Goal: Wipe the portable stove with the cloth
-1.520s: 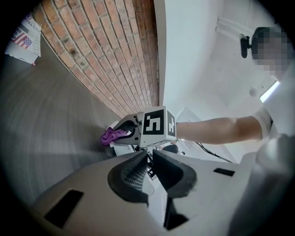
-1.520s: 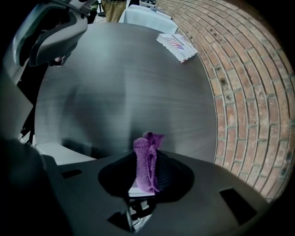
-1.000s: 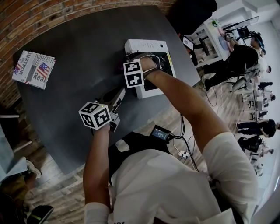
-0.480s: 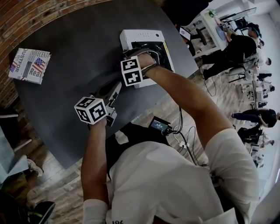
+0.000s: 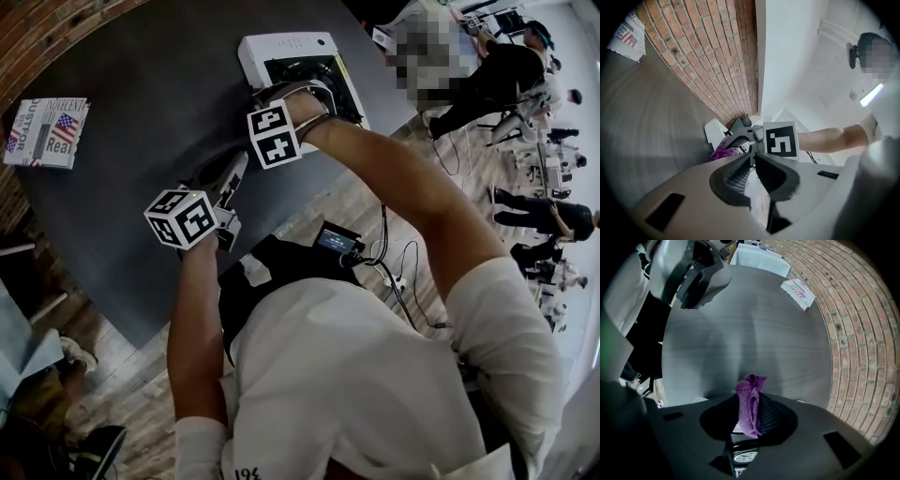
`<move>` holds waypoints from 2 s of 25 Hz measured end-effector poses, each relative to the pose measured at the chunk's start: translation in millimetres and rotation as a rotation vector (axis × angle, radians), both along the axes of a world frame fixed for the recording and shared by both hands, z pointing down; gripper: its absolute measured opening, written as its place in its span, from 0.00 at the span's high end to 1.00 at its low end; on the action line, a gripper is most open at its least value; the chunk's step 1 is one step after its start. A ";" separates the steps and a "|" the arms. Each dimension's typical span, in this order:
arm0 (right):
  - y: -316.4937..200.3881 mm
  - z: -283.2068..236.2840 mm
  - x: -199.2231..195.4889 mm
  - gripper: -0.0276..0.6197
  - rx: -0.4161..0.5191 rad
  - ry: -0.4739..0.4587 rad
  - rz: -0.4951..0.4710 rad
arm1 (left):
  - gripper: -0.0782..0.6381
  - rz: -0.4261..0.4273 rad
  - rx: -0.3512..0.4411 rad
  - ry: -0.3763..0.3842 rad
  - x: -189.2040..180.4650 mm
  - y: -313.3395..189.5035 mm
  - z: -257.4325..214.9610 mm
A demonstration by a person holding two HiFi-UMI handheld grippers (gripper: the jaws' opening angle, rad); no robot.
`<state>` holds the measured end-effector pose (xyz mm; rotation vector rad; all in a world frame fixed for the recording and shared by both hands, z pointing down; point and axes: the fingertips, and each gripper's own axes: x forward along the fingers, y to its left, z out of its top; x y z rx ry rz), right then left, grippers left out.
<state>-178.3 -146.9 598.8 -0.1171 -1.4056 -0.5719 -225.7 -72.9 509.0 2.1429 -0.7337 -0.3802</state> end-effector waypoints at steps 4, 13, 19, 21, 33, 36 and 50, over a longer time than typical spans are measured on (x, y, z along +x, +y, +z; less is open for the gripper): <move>9.9 0.2 4.5 0.81 -0.012 0.004 0.003 | 0.83 0.006 0.003 0.002 1.7 1.5 -1.8; 32.3 0.9 15.5 0.81 -0.038 0.010 0.008 | 0.83 0.021 0.000 -0.004 9.2 7.8 2.0; 54.4 2.2 21.5 0.81 -0.089 0.015 0.011 | 0.83 0.035 -0.004 -0.008 12.8 8.3 4.3; 60.9 2.2 22.9 0.81 -0.111 0.015 0.017 | 0.83 0.037 -0.004 -0.009 13.2 7.0 4.2; 115.9 -2.6 34.7 0.81 -0.308 0.027 0.062 | 0.83 0.049 -0.003 -0.022 15.3 0.4 7.4; 127.9 -10.0 32.7 0.81 -0.364 0.011 0.076 | 0.83 0.054 -0.001 -0.023 16.1 -1.0 7.5; 18.1 -63.0 12.4 0.81 -0.080 -0.170 0.110 | 0.83 0.040 -0.011 0.021 19.9 -26.4 11.7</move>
